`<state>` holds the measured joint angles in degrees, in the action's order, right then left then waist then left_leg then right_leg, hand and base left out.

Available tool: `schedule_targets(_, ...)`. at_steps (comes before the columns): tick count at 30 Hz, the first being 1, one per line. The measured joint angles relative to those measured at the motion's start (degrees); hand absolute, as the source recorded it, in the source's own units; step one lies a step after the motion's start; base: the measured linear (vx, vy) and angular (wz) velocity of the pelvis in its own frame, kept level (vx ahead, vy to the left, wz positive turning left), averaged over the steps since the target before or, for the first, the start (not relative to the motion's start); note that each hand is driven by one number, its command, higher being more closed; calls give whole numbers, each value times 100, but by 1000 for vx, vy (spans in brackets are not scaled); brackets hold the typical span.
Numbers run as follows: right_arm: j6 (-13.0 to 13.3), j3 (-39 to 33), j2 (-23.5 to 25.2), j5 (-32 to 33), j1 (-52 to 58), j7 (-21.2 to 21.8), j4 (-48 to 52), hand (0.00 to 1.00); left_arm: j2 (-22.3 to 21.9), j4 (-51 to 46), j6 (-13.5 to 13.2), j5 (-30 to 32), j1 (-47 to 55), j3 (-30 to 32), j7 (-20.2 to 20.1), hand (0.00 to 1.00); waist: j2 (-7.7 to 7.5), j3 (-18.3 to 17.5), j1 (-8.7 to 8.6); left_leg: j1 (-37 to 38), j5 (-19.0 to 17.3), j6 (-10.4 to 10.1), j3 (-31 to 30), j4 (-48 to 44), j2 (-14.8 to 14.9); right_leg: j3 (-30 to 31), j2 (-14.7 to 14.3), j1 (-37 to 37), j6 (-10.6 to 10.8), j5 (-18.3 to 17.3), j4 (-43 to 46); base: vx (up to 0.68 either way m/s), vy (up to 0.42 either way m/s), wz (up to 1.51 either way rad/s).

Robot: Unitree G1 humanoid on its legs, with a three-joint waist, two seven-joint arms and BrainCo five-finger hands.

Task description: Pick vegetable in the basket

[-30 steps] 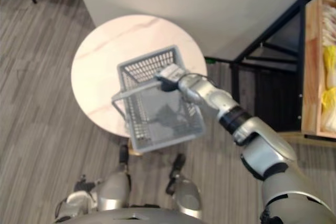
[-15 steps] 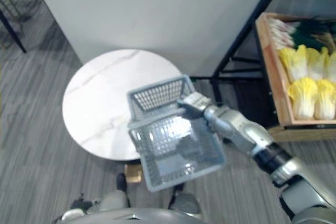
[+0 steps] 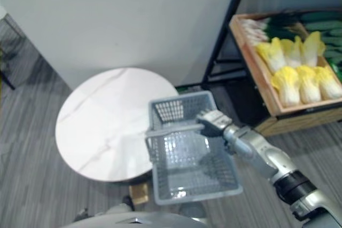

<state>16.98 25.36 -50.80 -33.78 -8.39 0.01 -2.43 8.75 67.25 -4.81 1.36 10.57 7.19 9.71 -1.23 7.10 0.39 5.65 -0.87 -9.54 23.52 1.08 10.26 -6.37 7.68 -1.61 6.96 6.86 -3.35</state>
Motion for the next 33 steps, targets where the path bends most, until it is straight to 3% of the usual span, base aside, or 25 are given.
schedule_targets(3, -2, -264, 13, 0, 399, -79, 22, 100, 11, 5, 26, 2, 10, -3, -10, 0, -4, 2, -61, 118, -225, -25, 208, -273, 53, 198, -9, -22, -3, -124, 242, 3, 24, -38)
schedule_targets(7, -52, -824, 283, -238, 990, -87, 296, 100, 46, -1, 58, 5, 0, -33, -9, 0, -154, 40, -202, 274, -247, -16, 655, -117, -135, 707, 72, -449, 81, -227, 623, -22, 69, -56)
schedule_targets(9, -123, -1015, 360, -270, 1098, -109, 449, 100, 77, -2, 61, 22, -99, -80, -1, 0, -248, 62, -253, 157, -240, 63, 948, -59, -312, 979, 137, -770, 223, -134, 644, -57, 87, -74)
schedule_targets(10, -205, -1047, 407, -437, 1135, -155, 530, 100, 152, -26, 61, 114, -179, -155, 4, 0, -380, 46, -359, 48, -244, 165, 1086, -162, -473, 916, 302, -984, 144, -198, 641, -81, 107, -54)
schedule_targets(11, -262, -1050, 415, -474, 1166, -172, 568, 100, 200, -31, 57, 176, -234, -315, -7, 0, -384, 47, -373, 35, -272, 254, 1235, -154, -486, 575, 407, -981, 51, -420, 500, -73, 94, -79)
schedule_targets(12, -314, -1018, 441, -545, 1136, -187, 573, 100, 121, -41, 36, 223, -352, -466, -27, 0, -146, 72, -331, 89, -291, 354, 1550, -43, -240, -319, 476, -1016, -682, -835, 772, -61, 117, -80)
schedule_targets(13, -323, -954, 464, -615, 1077, -190, 567, 100, 114, -62, 34, 222, -407, -465, -28, 0, -124, 92, -322, 124, -340, 381, 1655, -134, -151, -642, 519, -1176, -817, -823, 1214, 28, 152, -116)
schedule_targets(14, -298, -819, 465, -636, 966, -203, 607, 100, 221, -208, 29, 214, -480, -433, -69, 0, -379, 105, -324, 199, -679, 312, 1869, -633, -108, -1465, 727, -1221, -1424, 25, 2128, 50, 143, -117)
schedule_targets(15, -297, -799, 471, -635, 869, -208, 589, 100, 284, -218, 33, 211, -479, -437, -102, 0, -428, 101, -251, 193, -827, 395, 2019, -743, -77, -1578, 660, -1190, -1374, 144, 1977, -21, 69, -160)
schedule_targets(16, -308, -752, 493, -626, 731, -217, 583, 100, 235, -124, 35, 192, -415, -386, -112, 0, -272, 55, -95, 256, -893, 533, 2393, -655, 122, -1412, 333, -1122, -1367, 456, 1481, -99, 46, -162)
schedule_targets(17, -273, -698, 523, -620, 555, -253, 632, 100, 187, -118, 16, 140, -417, -352, -122, 0, -239, 66, -177, 366, -793, 522, 2755, -504, 167, -1753, 413, -1107, -1421, -235, 2289, -97, 70, -163)
schedule_targets(18, -225, -688, 550, -614, 421, -265, 607, 100, 181, -115, 5, 101, -452, -422, -130, 0, -285, 35, -201, 426, -751, 464, 2945, -503, 142, -2015, 606, -974, -1181, -752, 2855, 17, 83, -123)
schedule_targets(20, -203, -659, 729, -613, 85, -273, 500, 100, 224, -80, 8, 103, -469, -480, -179, 0, -326, 8, -155, 323, -748, 458, 3266, -742, 193, -2146, 775, -773, -1079, -1012, 2855, 36, -34, -106)
schedule_targets(24, -204, -498, 879, -613, -192, -288, 419, 100, 159, 140, 48, 116, -457, -460, -248, 0, -250, -41, -149, 254, -748, 453, 3665, -1042, 397, -2128, 547, -637, -814, -945, 2044, -16, -117, -74)
schedule_targets(25, -207, -441, 886, -613, -200, -296, 417, 100, 81, 181, 46, 118, -450, -398, -240, 0, -137, -100, -85, 243, -728, 416, 3802, -1018, 453, -2013, 298, -534, -632, -825, 1562, -90, -231, -90)
schedule_targets(27, -209, -400, 906, -616, -199, -295, 411, 100, 11, 256, 49, 133, -481, -333, -247, 0, 3, -111, -15, 243, -647, 285, 3985, -1026, 544, -1895, -8, -339, -493, -653, 751, -106, -201, -74)
schedule_targets(29, -225, -392, 913, -616, -98, -295, 406, 100, -27, 322, 53, 216, -472, -234, -255, 0, 83, -122, -164, 263, -431, 214, 4008, -1135, 700, -1870, -309, 4, -624, -318, -2, -140, -157, -20)
schedule_targets(33, -257, -429, 904, -615, 15, -298, 432, 100, -25, 305, 54, 224, -484, -113, -223, 0, 102, -110, -203, 262, -346, 257, 3896, -2027, 1270, -1653, -607, 213, -723, -245, -270, -92, -77, -32)
